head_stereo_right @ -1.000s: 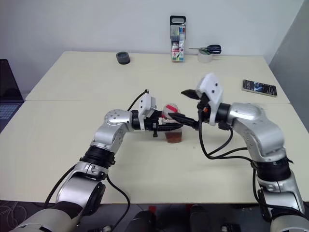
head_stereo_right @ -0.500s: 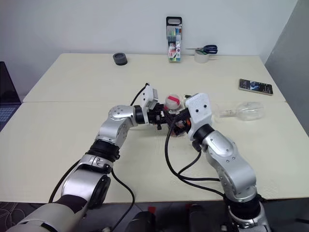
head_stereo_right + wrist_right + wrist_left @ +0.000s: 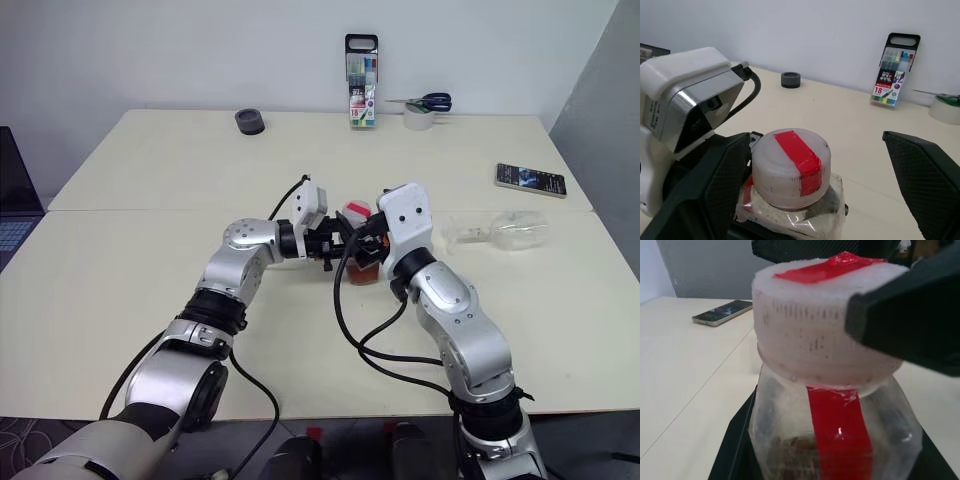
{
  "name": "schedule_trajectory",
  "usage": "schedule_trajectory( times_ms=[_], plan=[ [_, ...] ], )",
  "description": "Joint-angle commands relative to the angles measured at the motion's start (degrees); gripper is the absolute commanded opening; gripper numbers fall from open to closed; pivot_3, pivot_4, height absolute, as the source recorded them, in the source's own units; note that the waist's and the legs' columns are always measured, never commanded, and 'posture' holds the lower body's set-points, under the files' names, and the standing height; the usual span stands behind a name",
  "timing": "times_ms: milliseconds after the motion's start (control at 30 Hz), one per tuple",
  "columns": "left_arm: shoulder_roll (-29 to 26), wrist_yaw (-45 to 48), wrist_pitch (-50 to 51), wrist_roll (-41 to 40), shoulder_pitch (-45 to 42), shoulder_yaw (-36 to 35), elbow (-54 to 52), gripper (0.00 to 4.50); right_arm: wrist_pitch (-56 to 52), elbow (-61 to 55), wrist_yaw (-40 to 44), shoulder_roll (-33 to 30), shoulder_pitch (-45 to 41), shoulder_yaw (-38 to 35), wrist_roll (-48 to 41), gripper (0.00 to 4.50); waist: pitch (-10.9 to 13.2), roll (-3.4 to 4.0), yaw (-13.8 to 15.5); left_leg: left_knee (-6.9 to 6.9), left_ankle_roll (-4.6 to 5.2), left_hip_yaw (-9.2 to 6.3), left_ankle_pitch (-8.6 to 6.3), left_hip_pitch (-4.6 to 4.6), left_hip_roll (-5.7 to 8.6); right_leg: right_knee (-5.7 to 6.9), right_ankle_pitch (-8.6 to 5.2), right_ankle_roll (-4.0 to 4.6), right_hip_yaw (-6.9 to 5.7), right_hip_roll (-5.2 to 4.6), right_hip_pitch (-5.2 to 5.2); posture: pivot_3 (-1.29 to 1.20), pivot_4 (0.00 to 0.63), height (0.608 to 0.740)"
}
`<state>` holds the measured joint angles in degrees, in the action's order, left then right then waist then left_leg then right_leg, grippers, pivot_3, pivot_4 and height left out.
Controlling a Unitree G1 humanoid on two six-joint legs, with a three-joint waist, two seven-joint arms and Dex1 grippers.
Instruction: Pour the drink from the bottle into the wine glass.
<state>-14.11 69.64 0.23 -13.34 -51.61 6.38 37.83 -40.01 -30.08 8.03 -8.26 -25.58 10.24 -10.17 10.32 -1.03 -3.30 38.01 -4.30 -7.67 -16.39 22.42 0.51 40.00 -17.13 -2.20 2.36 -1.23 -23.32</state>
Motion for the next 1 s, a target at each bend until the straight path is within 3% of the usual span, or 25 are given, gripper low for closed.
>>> schedule_trajectory(
  times_ms=[33, 633, 1000],
  plan=[
    [-0.33, 0.62, -1.52, -0.31, -0.54, -0.57, -2.14, 1.74, 1.31, -0.92, 0.13, 0.25, -1.13, -0.94, 0.52, 4.22, 0.00, 0.00, 0.00, 0.00, 0.00, 0.00, 0.00, 0.00, 0.00, 0.00, 0.00, 0.00, 0.00, 0.00, 0.00, 0.00, 0.150, 0.740],
    [-0.43, 1.08, -1.75, 0.02, -0.02, -0.59, -2.53, 1.74, 2.72, 0.10, 0.84, 1.57, -1.24, -1.82, 0.40, 4.15, 0.00, 0.00, -0.02, 0.00, 0.00, 0.00, 0.00, 0.00, 0.00, 0.01, 0.00, 0.00, 0.00, 0.00, 0.00, 0.00, 0.150, 0.740],
    [0.05, -3.63, -1.80, 0.46, 0.20, -1.26, -2.39, 1.74, 0.38, -2.00, -5.19, 4.73, 0.35, 1.78, 6.37, 4.15, 0.00, 0.01, -0.02, 0.00, 0.00, -0.01, 0.00, 0.00, 0.00, 0.02, 0.00, 0.00, 0.00, -0.01, 0.00, 0.00, 0.150, 0.740]
  ],
)
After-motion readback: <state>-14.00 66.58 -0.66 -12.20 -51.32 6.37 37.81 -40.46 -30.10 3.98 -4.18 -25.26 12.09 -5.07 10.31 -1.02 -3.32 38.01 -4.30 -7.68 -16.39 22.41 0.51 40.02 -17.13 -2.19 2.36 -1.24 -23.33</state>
